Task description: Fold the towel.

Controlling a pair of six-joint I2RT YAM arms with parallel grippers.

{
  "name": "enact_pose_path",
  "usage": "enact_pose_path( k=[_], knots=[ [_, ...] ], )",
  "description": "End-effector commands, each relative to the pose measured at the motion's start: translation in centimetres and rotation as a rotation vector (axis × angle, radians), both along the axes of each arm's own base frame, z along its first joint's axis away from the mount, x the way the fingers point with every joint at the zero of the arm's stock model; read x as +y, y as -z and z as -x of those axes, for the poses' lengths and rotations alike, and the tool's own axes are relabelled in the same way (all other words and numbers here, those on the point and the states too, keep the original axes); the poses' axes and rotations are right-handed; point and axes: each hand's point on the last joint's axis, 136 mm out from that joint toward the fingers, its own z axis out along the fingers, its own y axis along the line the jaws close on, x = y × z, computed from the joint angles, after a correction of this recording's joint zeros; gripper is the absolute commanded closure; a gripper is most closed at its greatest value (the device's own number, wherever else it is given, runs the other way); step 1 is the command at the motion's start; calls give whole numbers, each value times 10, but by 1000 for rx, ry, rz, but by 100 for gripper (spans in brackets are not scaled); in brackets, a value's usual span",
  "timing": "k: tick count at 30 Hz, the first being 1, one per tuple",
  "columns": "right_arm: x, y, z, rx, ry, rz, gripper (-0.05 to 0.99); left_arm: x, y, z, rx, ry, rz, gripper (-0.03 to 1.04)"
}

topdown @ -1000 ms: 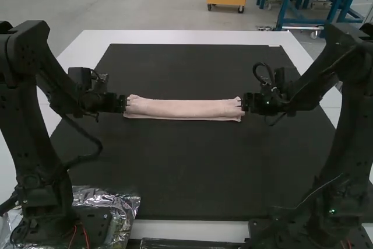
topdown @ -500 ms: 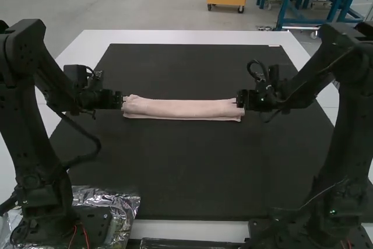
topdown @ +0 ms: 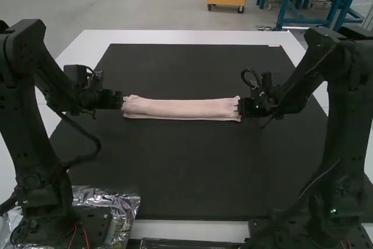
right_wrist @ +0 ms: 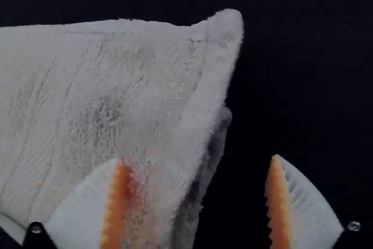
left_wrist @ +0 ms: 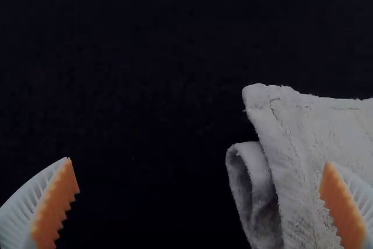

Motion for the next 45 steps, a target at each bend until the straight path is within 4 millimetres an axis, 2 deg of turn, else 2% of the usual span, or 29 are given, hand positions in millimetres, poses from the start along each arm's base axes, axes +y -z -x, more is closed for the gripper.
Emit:
enact_pose_path(
  k=[1, 4, 7, 12, 15, 18, 22, 27, 30, 37, 45],
  knots=[
    [31, 37, 31, 100, -143, -2, 96, 1, -34, -11, -86, 4, -2, 4],
    [29, 45, 39, 143, -153, -14, 96, 2, -36, -12, -91, 4, -3, 4],
    [16, 39, 39, 144, -129, -38, 96, 2, -36, -12, -92, 3, -3, 4],
    [-32, 5, 23, 91, -25, -69, 96, -1, -39, -14, -98, 8, -3, 4],
    [-61, -23, 13, 38, 28, -79, 96, 0, -42, -16, -107, 8, -4, 4],
    [-83, -42, 11, 8, 62, -67, 96, 0, -46, -19, -119, 7, -9, 4],
    [-81, -64, 13, -21, 44, -81, 96, -5, -48, -21, -123, 18, -12, 4],
    [-53, -92, 11, -73, -7, -101, 96, -12, -49, -20, -127, 29, -26, 4],
    [-16, -99, 15, -72, -73, -123, 96, -17, -49, -21, -128, 36, -30, 4],
    [63, -106, 28, -77, -202, -162, 96, -22, -54, -24, -150, 29, -50, 4],
    [127, -100, 36, -77, -303, -178, 96, -15, -68, -25, -204, -18, -87, 4]
  ],
)
